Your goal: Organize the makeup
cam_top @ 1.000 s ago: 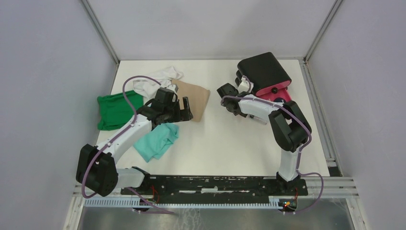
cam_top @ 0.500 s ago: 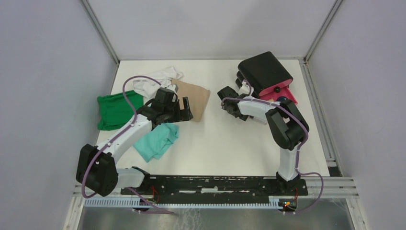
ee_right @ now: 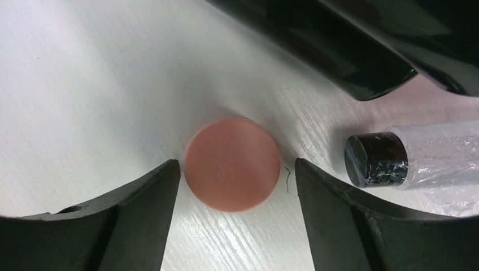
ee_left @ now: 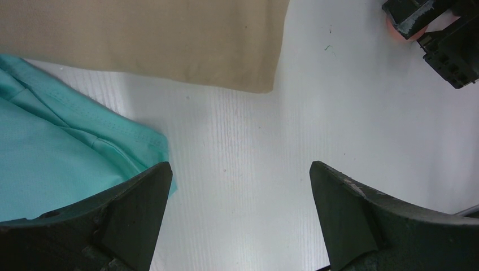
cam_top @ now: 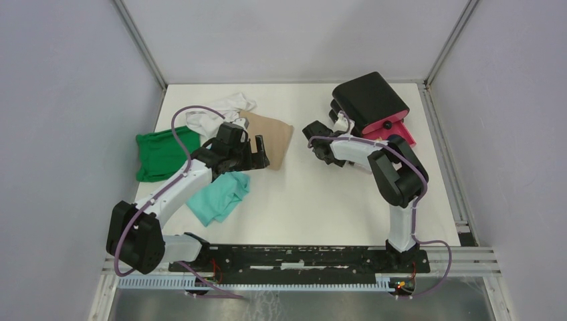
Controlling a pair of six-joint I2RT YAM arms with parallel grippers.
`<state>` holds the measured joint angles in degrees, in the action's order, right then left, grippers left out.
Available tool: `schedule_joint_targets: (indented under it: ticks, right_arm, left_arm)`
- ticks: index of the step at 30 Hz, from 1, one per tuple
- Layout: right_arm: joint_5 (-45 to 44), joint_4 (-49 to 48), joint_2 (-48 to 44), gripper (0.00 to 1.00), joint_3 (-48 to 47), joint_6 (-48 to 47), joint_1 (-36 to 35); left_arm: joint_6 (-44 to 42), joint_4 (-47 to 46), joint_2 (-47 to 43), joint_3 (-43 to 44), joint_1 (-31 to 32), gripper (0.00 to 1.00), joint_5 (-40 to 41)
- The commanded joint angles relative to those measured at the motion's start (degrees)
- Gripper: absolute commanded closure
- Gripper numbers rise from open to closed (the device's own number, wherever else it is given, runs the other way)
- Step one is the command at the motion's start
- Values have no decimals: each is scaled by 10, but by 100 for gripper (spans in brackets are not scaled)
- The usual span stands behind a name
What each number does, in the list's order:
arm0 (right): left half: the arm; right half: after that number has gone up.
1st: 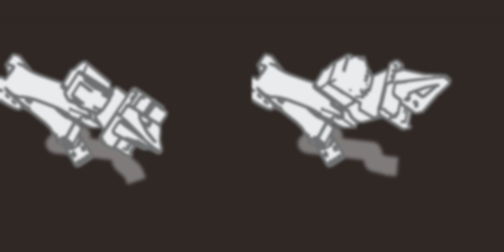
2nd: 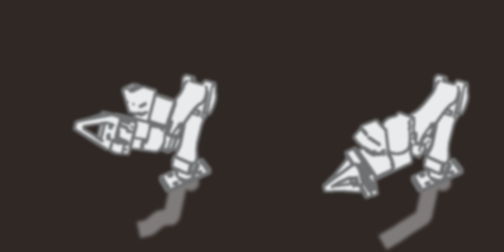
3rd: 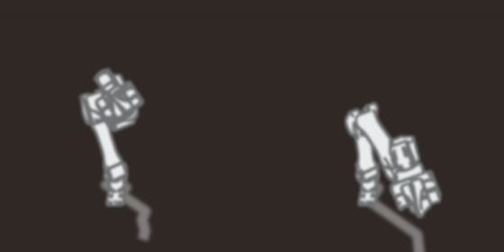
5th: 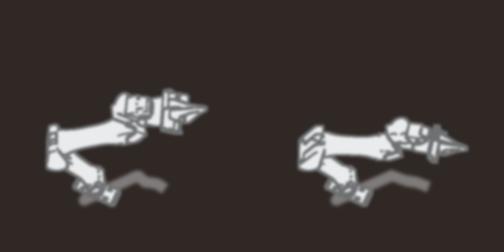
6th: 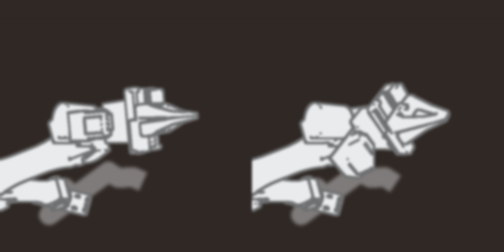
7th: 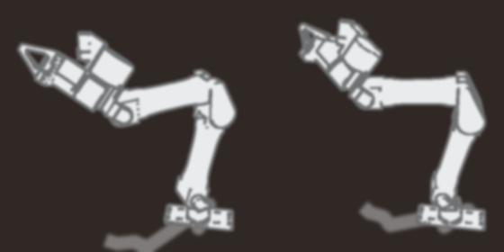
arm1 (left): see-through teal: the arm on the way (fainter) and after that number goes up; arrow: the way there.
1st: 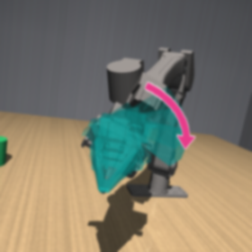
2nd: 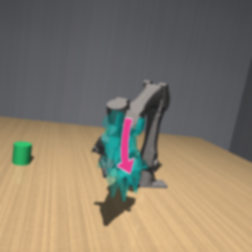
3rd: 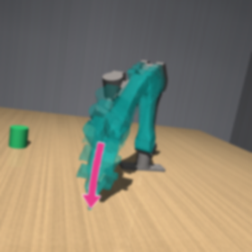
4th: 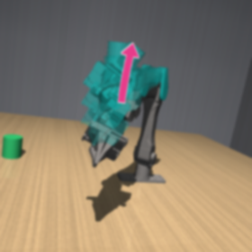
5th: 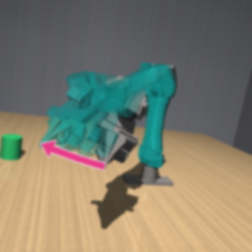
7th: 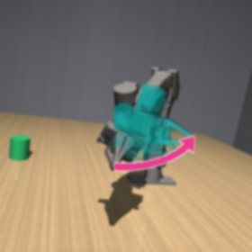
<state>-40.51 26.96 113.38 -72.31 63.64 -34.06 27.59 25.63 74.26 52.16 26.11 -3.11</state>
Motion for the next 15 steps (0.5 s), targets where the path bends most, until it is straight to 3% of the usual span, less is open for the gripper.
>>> schedule_joint_targets:
  ticks: [1, 10, 15]
  right_arm:
    - [-10, 16, 22, 22, -7, 11, 3]
    - [-42, 7, -22, 34, 3, -16, -26]
    - [-41, 2, -59, 35, 18, -37, -27]
  left_arm:
    - [-21, -15, -4, 4, -2, 1, 1]
    - [-20, -15, -12, 1, -2, 1, 1]
    - [-19, -15, -19, -3, -2, 1, 0]
